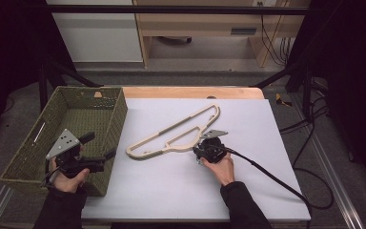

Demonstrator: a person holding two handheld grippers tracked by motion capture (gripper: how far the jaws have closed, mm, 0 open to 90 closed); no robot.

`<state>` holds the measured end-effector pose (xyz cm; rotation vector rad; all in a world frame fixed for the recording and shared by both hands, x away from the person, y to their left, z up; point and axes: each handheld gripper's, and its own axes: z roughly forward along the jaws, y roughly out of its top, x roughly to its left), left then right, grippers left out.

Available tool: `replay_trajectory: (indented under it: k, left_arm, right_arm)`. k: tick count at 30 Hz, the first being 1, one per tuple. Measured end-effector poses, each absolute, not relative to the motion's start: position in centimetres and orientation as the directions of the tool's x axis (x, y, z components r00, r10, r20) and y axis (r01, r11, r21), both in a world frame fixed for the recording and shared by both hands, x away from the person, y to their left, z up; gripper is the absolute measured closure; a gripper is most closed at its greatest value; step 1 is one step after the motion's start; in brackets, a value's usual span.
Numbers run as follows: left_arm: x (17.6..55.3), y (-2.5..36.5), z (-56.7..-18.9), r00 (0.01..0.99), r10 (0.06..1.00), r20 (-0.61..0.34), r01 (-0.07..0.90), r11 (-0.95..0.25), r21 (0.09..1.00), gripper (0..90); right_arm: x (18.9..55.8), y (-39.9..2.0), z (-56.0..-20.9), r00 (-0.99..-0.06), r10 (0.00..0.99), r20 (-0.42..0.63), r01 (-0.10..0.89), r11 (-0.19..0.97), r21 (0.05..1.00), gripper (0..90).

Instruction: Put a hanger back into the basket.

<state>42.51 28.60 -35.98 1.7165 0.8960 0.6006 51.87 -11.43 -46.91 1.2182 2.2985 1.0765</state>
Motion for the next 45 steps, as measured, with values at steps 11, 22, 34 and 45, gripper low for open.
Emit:
replay_trajectory:
  k: [11,22,34,45]
  left_arm:
    - [42.5,28.5,-36.0,0.592,0.805,-0.032,0.273,-0.163,0.948,3.9]
    - [42.5,27.9,-36.0,0.598,0.801,-0.028,0.274,-0.172,0.946,4.3]
    - [42.8,24.0,-36.3,0.659,0.752,0.007,0.281,-0.254,0.925,4.9]
    - [43.4,19.1,-37.0,0.723,0.689,0.05,0.275,-0.354,0.894,5.6]
  right_arm:
    - [52.1,-11.2,-47.5,-0.581,0.809,0.089,0.586,0.339,0.736,87.3]
    - [51.9,-11.4,-46.9,-0.566,0.818,0.097,0.582,0.313,0.751,88.9]
    - [51.9,-12.0,-45.8,-0.567,0.82,0.079,0.573,0.324,0.753,88.9]
    - [51.8,-12.5,-44.9,-0.584,0.811,0.04,0.544,0.354,0.761,89.0]
